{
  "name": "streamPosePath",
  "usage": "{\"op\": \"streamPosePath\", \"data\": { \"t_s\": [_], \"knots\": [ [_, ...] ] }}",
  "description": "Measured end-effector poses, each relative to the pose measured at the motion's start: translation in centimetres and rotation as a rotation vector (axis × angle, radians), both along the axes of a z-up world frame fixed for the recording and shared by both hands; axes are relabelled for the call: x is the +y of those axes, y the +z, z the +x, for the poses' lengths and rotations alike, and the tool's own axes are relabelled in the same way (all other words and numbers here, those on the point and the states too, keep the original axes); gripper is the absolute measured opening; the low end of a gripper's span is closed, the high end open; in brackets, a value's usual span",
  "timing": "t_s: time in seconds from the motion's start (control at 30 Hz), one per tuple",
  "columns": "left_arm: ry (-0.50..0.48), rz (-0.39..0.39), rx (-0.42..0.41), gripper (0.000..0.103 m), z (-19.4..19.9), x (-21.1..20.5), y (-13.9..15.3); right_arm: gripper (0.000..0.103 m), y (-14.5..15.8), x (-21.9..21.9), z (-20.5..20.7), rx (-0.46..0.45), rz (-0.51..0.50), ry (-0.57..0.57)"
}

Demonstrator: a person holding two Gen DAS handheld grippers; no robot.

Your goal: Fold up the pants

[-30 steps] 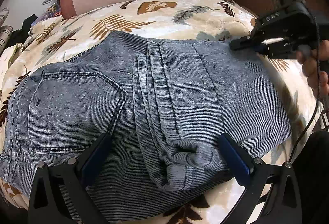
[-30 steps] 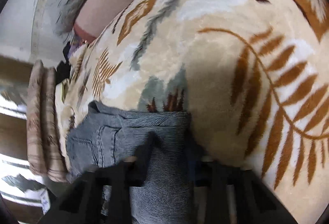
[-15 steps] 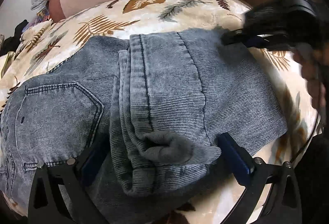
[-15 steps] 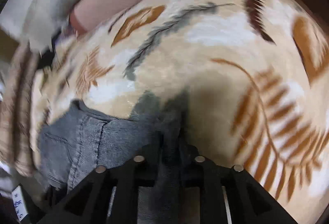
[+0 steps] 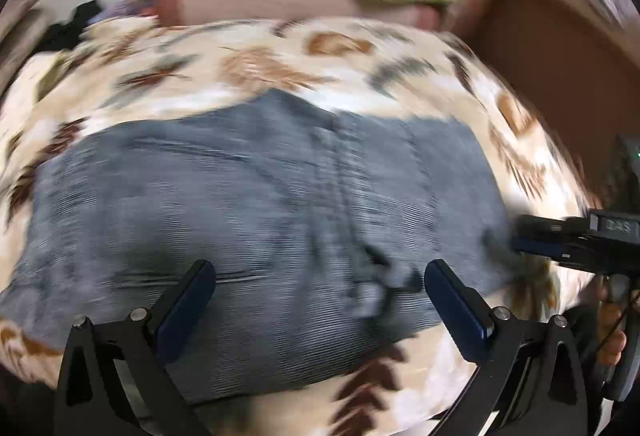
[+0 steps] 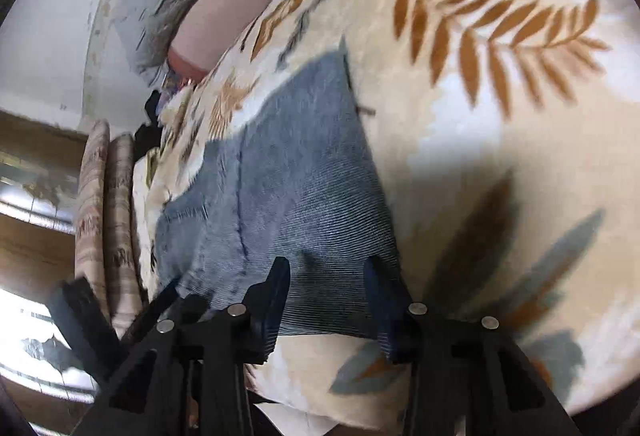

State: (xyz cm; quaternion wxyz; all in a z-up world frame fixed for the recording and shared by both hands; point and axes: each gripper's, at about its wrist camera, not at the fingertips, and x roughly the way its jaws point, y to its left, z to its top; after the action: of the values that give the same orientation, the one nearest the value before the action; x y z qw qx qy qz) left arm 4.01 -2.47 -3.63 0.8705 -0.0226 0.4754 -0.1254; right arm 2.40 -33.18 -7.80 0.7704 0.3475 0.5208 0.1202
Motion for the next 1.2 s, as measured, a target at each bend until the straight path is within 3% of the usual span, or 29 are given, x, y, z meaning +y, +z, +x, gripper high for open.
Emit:
{"op": "streamPosePath", "data": {
  "t_s": [0.07, 0.13, 0.3, 0.43, 0.57, 0.63, 0.67, 0.7, 0.83, 0.9, 0.93, 0.97, 1.0, 1.03, 1.13, 1.2],
  "knots": [
    [0.081, -0.038, -0.01, 0.103, -0.3, 3.0, 0.7, 0.051, 2.6, 0.8, -0.7, -0.087, -0.084, 0.022],
    [0.165, -0.063, -0.012, 0.103, -0.5, 5.7, 1.2, 0.053, 4.2, 2.4, -1.4, -0.128, -0.074, 0.065],
    [0.256, -0.094, 0.004, 0.103, -0.7, 9.6, 1.2, 0.053, 6.0, 9.2, -1.7, -0.219, -0.181, 0.263],
    [0.266, -0.089, -0.001, 0.103, -1.0, 10.4, 1.2, 0.053, 5.0, 14.3, -1.0, -0.269, -0.259, 0.369],
    [0.251, -0.072, 0.005, 0.103, -1.4, 10.3, 1.2, 0.053, 0.7, 17.6, -0.2, -0.227, -0.357, 0.461],
    [0.244, -0.065, -0.015, 0.103, -1.7, 10.4, 1.4, 0.045, 1.0, 17.5, -0.6, -0.241, -0.359, 0.452],
    [0.246, -0.06, -0.02, 0.103, -1.8, 10.5, 1.5, 0.032, 1.5, 17.5, -0.7, -0.237, -0.362, 0.455],
    [0.249, -0.058, -0.018, 0.103, -1.8, 10.6, 1.5, 0.028, 2.0, 17.2, -0.7, -0.239, -0.345, 0.46],
    [0.261, -0.09, -0.007, 0.103, -1.6, 11.0, 1.3, 0.028, 2.4, 17.4, -1.3, -0.261, -0.379, 0.488],
    [0.262, -0.087, -0.005, 0.103, -1.6, 11.1, 1.3, 0.029, -0.1, 17.8, -1.0, -0.193, -0.375, 0.523],
    [0.268, -0.082, -0.011, 0.103, -1.8, 11.4, 1.4, 0.03, 0.2, 17.7, -1.1, -0.212, -0.369, 0.518],
    [0.275, -0.077, -0.015, 0.103, -1.9, 11.6, 1.5, 0.042, 0.4, 17.6, -1.1, -0.213, -0.364, 0.519],
    [0.285, -0.073, -0.016, 0.103, -1.9, 12.0, 1.5, 0.06, 1.0, 17.6, -1.1, -0.194, -0.338, 0.53],
    [0.299, -0.07, -0.013, 0.103, -1.9, 12.4, 1.4, 0.062, 1.7, 17.4, -1.1, -0.194, -0.311, 0.528],
    [0.341, -0.072, -0.002, 0.103, -1.8, 13.3, 1.3, 0.066, 5.5, 16.7, -1.5, -0.304, -0.273, 0.468],
    [0.348, -0.071, 0.001, 0.103, -1.7, 13.5, 1.3, 0.075, 6.8, 16.2, -1.1, -0.344, -0.239, 0.416]
  ]
}}
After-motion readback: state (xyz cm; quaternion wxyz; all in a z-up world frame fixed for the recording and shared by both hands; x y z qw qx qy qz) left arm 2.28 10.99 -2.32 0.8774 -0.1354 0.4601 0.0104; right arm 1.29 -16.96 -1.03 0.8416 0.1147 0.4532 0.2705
